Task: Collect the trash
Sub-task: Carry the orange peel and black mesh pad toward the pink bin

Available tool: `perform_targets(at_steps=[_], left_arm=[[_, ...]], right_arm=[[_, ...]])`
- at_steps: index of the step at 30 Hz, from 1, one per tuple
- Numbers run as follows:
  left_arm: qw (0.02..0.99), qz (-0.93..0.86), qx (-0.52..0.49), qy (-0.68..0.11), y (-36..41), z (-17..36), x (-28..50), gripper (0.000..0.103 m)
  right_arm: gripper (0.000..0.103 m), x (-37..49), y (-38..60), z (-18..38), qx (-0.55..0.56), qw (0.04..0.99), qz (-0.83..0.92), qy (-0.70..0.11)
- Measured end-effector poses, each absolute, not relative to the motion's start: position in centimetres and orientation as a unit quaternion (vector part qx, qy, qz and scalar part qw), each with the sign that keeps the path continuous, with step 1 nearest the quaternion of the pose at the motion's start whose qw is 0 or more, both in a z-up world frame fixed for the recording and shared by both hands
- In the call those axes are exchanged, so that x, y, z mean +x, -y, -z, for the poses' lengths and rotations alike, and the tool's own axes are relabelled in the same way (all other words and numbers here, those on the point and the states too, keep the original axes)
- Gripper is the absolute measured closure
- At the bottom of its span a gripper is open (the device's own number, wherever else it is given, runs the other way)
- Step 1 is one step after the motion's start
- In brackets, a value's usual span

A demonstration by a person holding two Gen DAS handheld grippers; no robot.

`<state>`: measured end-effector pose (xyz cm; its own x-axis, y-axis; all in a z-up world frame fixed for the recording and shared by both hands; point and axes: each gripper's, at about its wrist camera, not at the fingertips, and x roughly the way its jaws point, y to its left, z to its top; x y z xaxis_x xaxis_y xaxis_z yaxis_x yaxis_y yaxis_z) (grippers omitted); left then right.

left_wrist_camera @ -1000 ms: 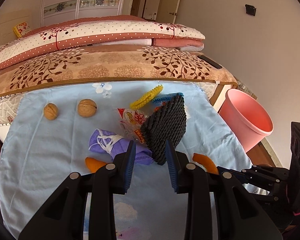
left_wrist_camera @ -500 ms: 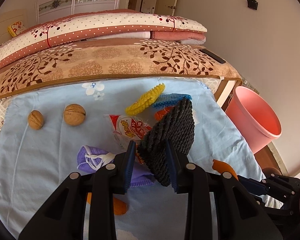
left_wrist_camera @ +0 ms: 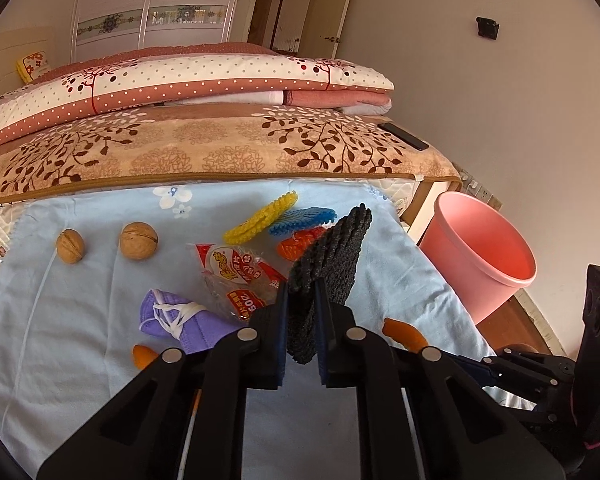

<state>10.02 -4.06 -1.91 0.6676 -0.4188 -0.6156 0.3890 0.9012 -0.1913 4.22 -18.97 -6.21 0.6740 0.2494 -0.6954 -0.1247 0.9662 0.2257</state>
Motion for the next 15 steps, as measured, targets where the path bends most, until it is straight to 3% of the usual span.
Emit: perform_targets(at_steps=[15], left_arm=[[0.909, 0.264, -0.052, -0.319, 7.9, -1.9, 7.6, 0.092]], right_arm=[[0.086, 2.5, 26.1, 2.9, 0.124, 0.933, -0.034, -0.337]])
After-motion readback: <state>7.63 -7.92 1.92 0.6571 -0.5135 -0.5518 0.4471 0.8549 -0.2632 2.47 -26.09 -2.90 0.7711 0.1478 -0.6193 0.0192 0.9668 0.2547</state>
